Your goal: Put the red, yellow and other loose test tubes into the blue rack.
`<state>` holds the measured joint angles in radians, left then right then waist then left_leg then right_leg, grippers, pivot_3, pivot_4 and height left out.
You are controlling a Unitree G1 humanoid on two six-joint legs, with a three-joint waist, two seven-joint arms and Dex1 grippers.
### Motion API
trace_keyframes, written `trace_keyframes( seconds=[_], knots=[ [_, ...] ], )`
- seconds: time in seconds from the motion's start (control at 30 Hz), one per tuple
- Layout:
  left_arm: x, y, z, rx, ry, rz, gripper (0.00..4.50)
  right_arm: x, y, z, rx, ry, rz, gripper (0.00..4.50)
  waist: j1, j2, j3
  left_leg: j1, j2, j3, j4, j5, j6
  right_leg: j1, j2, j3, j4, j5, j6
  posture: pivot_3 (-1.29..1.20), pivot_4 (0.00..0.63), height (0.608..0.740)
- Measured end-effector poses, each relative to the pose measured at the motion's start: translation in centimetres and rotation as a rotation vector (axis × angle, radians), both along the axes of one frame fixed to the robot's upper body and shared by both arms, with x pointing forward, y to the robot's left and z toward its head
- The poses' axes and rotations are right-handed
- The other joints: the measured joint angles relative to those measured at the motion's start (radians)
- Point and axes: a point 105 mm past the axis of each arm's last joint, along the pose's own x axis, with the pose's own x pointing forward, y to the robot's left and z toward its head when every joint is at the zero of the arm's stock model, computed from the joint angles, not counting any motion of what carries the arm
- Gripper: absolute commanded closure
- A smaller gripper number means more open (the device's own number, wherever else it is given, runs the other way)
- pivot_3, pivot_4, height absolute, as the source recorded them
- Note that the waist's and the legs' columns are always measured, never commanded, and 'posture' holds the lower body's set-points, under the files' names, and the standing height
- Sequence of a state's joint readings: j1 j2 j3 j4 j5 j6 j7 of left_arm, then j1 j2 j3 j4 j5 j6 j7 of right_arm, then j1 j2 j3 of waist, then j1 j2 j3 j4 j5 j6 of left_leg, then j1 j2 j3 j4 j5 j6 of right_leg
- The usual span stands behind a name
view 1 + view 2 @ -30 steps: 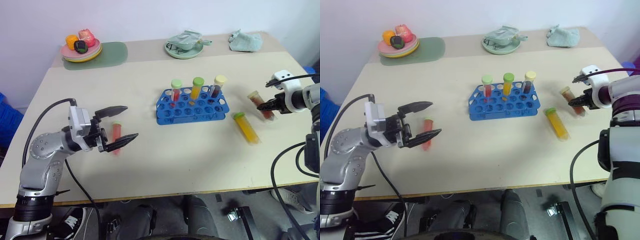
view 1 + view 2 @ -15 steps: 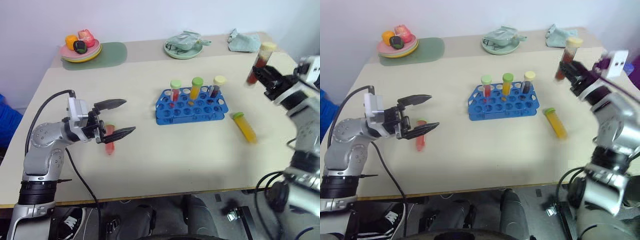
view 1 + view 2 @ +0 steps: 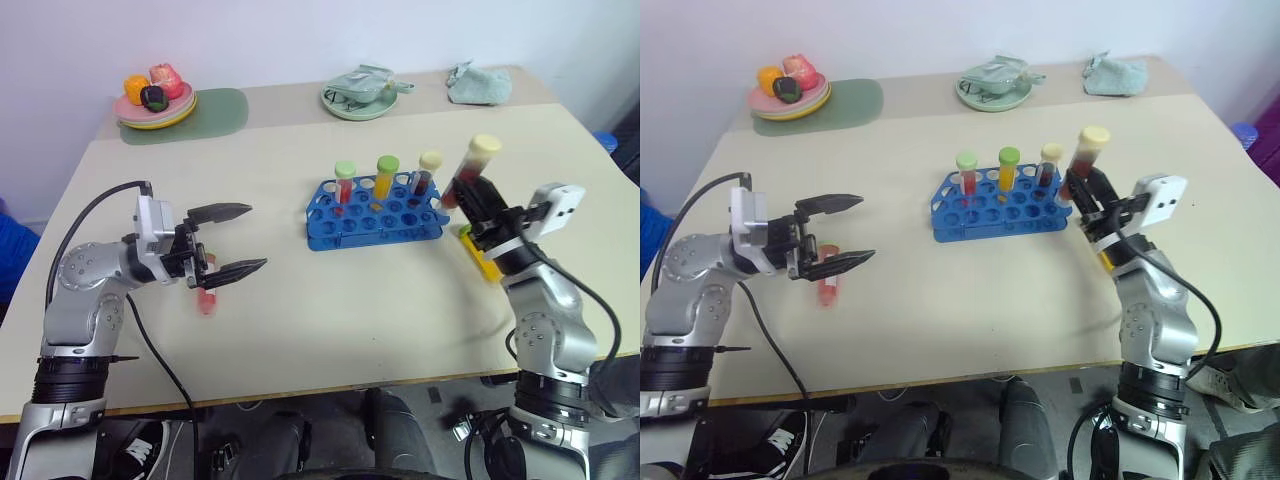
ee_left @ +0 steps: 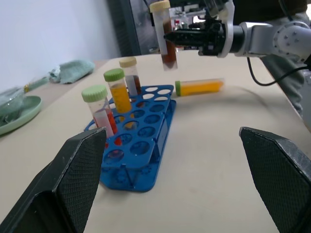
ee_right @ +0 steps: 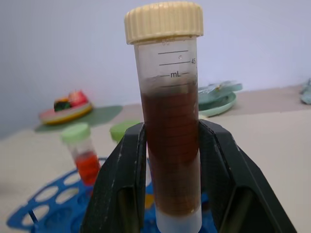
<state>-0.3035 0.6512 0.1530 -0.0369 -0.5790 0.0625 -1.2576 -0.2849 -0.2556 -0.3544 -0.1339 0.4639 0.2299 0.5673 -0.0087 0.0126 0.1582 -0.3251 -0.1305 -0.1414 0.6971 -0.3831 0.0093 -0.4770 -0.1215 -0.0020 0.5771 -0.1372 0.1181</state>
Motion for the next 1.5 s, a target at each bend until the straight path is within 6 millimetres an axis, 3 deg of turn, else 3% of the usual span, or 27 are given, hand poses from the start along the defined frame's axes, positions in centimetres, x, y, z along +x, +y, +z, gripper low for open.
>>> trace_keyframes(
  seconds=[0.3,0.43,1.5],
  knots=[
    [-0.5,0.3,0.2,0.014,0.0,0.023,0.0,1.5,2.2,-2.8,-0.06,0.032,0.016,3.19,-0.005,0.0,0.0,0.001,0.002,0.0,0.0,-0.001,-0.001,0.0,0.002,0.0,0.0,0.0,0.0,0.0,0.15,0.74],
    [-0.6,0.2,0.4,0.008,0.002,0.025,0.0,1.9,2.7,-3.1,-0.079,0.021,0.029,3.19,-0.005,0.0,0.0,0.001,0.002,0.001,0.0,-0.001,-0.001,0.0,0.002,0.0,0.0,0.0,0.0,0.0,0.15,0.74],
    [-0.5,-0.3,1.2,0.005,0.015,0.025,0.0,2.2,0.5,-3.2,-0.157,0.006,-0.063,3.19,-0.004,0.0,0.0,0.002,0.002,0.0,0.0,-0.001,-0.001,0.001,0.002,0.0,0.0,0.0,0.0,0.0,0.15,0.74]
  ],
)
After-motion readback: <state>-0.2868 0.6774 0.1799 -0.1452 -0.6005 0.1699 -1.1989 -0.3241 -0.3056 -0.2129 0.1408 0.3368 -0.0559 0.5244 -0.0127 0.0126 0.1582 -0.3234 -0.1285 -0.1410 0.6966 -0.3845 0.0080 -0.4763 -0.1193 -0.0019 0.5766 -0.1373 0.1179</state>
